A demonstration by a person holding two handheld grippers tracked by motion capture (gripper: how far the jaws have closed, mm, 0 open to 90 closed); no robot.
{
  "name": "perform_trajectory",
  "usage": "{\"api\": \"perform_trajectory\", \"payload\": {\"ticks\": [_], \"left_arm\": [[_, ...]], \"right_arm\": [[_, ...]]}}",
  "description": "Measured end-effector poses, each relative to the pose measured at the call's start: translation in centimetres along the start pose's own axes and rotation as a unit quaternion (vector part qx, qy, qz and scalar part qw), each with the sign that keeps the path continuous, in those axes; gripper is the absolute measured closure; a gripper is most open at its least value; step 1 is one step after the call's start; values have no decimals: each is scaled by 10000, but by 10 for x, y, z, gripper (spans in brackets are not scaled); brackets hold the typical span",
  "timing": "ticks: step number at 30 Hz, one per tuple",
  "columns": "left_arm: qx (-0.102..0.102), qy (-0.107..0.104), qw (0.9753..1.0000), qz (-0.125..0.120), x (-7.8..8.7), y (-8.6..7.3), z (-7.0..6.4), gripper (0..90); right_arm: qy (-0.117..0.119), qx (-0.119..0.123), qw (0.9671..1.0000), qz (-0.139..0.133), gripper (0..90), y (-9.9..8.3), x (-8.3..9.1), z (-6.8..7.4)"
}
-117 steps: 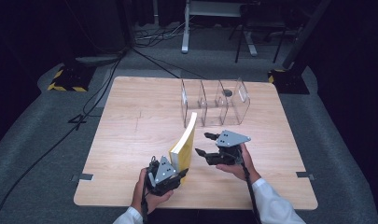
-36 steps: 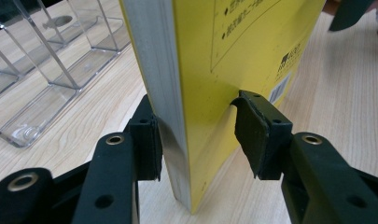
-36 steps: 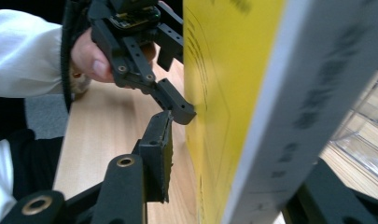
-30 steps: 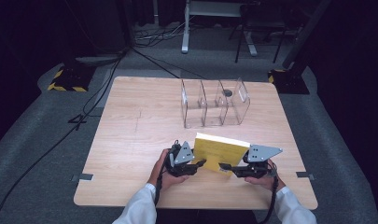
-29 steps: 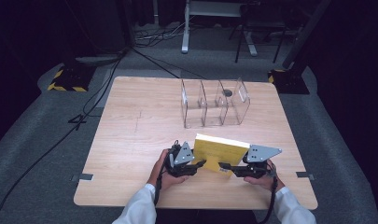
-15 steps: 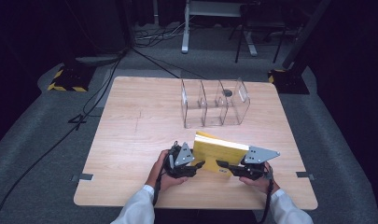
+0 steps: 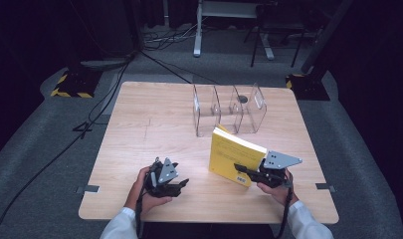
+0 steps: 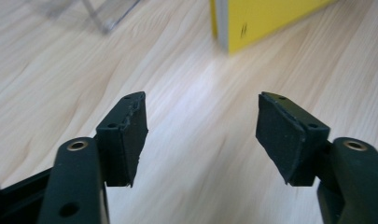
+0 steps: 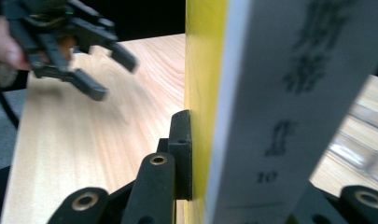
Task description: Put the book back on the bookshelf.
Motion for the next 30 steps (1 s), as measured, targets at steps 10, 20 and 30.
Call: {"api": "perform_trajectory", "payload": {"ticks": [10, 20, 30], "left_arm": [[795, -48, 9957, 469, 26, -41, 10, 182], [1217, 307, 9907, 533, 25, -55, 17, 200], [1136, 514, 9912, 444, 25, -59, 15, 191]], "right_arm": [[-502, 33, 9987, -57, 759, 7, 1, -17], [-1083, 107, 9939, -188, 759, 17, 16, -40], [-1777, 216, 9835, -242, 759, 34, 33, -72]]}}
Point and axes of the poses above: each handheld gripper's, and its own axes: x roughly backward along the jaws, y roughly out of its top, z roughly to its left, the point moved 4 cm from there along -x, roughly forward along the jaws, and after that the axes turned 12 degrees about -z, right-handed, at the moved point
